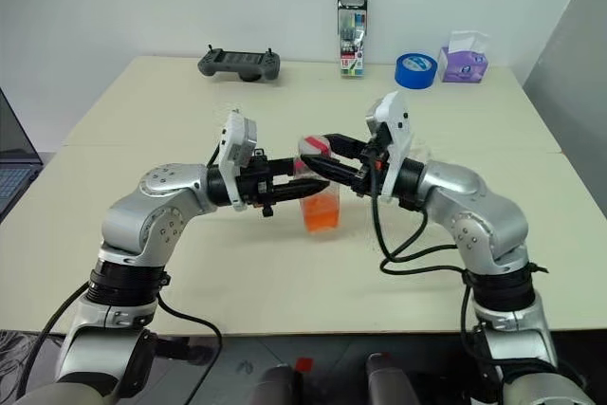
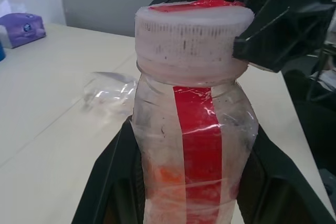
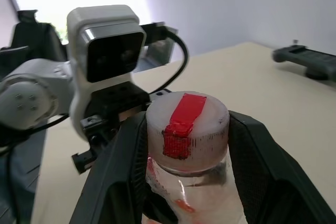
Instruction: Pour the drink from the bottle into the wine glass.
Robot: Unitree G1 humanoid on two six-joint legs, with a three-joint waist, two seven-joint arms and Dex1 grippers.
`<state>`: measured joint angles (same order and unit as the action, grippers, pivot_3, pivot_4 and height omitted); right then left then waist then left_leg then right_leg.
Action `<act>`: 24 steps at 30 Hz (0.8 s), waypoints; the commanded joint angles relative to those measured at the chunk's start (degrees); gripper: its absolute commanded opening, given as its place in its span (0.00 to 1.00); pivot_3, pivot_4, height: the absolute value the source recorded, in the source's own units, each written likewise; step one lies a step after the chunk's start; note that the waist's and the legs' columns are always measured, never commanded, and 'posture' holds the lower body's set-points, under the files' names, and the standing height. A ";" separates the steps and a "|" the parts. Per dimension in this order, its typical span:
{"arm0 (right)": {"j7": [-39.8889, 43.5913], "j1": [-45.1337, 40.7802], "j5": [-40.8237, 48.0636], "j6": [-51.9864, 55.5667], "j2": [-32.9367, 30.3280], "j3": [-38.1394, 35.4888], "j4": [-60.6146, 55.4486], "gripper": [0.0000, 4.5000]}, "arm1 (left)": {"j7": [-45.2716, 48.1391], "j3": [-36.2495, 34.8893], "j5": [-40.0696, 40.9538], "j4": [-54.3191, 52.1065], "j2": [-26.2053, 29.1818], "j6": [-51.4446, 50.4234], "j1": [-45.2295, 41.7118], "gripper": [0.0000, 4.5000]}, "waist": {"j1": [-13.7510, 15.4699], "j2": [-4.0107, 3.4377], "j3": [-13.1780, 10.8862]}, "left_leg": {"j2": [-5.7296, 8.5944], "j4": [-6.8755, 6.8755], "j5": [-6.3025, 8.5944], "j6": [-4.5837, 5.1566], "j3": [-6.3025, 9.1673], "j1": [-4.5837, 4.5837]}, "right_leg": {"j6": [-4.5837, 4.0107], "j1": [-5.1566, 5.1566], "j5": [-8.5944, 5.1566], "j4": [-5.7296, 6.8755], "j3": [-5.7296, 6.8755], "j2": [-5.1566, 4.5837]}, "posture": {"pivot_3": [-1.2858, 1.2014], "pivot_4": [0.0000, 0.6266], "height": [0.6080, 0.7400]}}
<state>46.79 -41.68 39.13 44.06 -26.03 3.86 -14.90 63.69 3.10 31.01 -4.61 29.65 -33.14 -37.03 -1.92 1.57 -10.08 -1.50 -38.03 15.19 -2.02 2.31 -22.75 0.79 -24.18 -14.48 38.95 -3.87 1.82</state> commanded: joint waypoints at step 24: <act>-26.52 12.18 -3.43 4.67 5.87 -4.00 -20.86 0.98 | 0.50 1.32 -3.63 4.12 -2.48 9.49 -3.42 0.39 | -0.20 -0.06 -0.10 | -0.06 0.00 0.00 0.00 0.03 0.02 | 0.28 -0.04 -0.18 0.02 -0.06 0.21 | 0.52 0.24 1.00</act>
<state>24.01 -29.70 37.83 50.77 -21.28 -0.20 -34.00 64.35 4.78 27.54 0.22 27.61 -25.45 -38.73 -2.12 1.51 -10.18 -1.55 -38.02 15.19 -2.03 2.34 -22.77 1.08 -24.24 -14.66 38.97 -3.93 2.04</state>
